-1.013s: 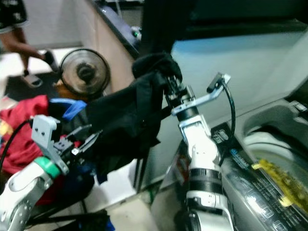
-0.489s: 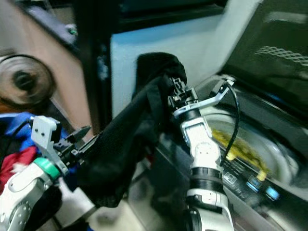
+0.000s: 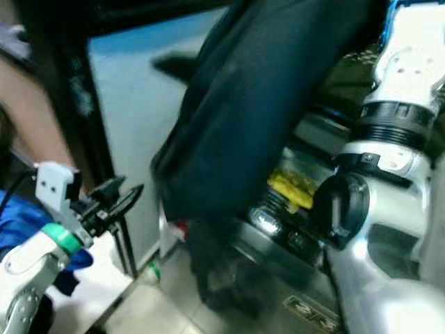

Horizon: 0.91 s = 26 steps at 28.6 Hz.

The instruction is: Clothes washing

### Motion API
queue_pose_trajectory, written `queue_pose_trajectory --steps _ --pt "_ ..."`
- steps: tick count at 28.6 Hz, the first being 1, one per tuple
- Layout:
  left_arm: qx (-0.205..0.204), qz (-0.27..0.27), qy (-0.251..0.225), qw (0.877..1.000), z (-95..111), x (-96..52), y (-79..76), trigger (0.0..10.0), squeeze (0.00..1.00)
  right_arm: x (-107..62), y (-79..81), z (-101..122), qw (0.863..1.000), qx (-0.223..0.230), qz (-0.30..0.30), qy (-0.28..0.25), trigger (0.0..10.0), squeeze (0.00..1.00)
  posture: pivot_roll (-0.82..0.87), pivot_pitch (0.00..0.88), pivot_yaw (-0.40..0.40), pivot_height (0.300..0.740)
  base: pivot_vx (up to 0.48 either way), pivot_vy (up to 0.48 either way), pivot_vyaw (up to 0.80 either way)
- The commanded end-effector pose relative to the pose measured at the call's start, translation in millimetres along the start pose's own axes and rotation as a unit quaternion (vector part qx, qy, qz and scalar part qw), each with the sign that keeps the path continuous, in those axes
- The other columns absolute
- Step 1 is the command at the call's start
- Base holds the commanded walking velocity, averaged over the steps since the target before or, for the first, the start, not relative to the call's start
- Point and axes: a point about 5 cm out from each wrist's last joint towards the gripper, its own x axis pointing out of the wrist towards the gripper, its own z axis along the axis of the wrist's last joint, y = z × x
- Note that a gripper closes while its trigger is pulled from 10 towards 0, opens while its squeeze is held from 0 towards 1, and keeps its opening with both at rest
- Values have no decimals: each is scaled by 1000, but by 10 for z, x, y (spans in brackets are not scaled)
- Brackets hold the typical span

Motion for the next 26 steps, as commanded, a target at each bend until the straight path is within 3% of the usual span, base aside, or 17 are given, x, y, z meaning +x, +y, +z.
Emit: queue_pose_trajectory --steps 1,5,8,9,10,11,12,13,15,16,18,19,21,22,23,24,26 --pt "-4 -9 7 1000 -27 14 -33 10000 0 18 -43 70 1000 -19 -16 -8 10000 0 103 0 -45 740 0 0 -800" --pt "-4 -8 5 1000 -16 13 -32 10000 0 121 87 35 999 -42 -5 3 10000 0 105 0 -49 740 0 0 -800" --pt "-4 -8 5 1000 -16 13 -32 10000 0 121 87 35 999 -42 -5 3 10000 0 105 0 -49 740 0 0 -800" --pt "-4 -6 5 1000 -15 11 -35 10000 0 107 125 -105 998 -47 4 29 10000 0 106 0 -50 740 0 0 -800" --pt "-3 5 3 1000 -10 13 -15 10000 0 -27 142 -450 994 -65 13 93 10000 0 108 0 -52 740 0 0 -800" --pt "-3 5 3 1000 -10 13 -15 10000 0 -27 142 -450 994 -65 13 93 10000 0 108 0 -52 740 0 0 -800" --pt "-1 16 1 1000 -3 10 7 10000 0 -163 150 -737 987 -73 20 142 10000 0 109 0 -54 740 0 0 -800" --pt "-1 16 1 1000 -3 10 7 10000 0 -163 150 -737 987 -73 20 142 10000 0 109 0 -54 740 0 0 -800" --pt "7 53 -8 999 26 9 90 10000 0 -565 196 -1317 960 -83 54 264 10000 0 113 0 -58 740 0 0 -800" --pt "7 53 -8 999 26 9 90 10000 0 -565 196 -1317 960 -83 54 264 10000 0 113 0 -58 740 0 0 -800" --pt "25 103 -26 994 82 -1 199 10000 0 -937 261 -1682 929 -61 84 355 10000 0 112 0 -59 740 0 0 -800" --pt "25 103 -26 994 82 -1 199 10000 0 -937 261 -1682 929 -61 84 355 10000 0 112 0 -59 740 0 0 -800" --pt "31 218 -69 973 230 -53 439 10000 0 -1491 405 -2003 877 -15 133 461 10000 0 109 0 -59 740 0 0 -400" --pt "31 218 -69 973 230 -53 439 10000 0 -1491 405 -2003 877 -15 133 461 10000 0 109 0 -59 740 0 0 0" --pt "32 258 -84 962 290 -97 533 10000 0 -1711 475 -2082 856 5 149 495 10000 0 112 0 -65 740 0 0 0" --pt "32 278 -92 956 322 -126 582 10000 0 -1830 518 -2114 845 16 158 511 10000 0 112 0 -65 740 0 0 0" --pt "32 278 -92 956 322 -126 582 10000 0 -1830 518 -2114 845 16 158 511 10000 0 112 0 -65 740 0 0 0"
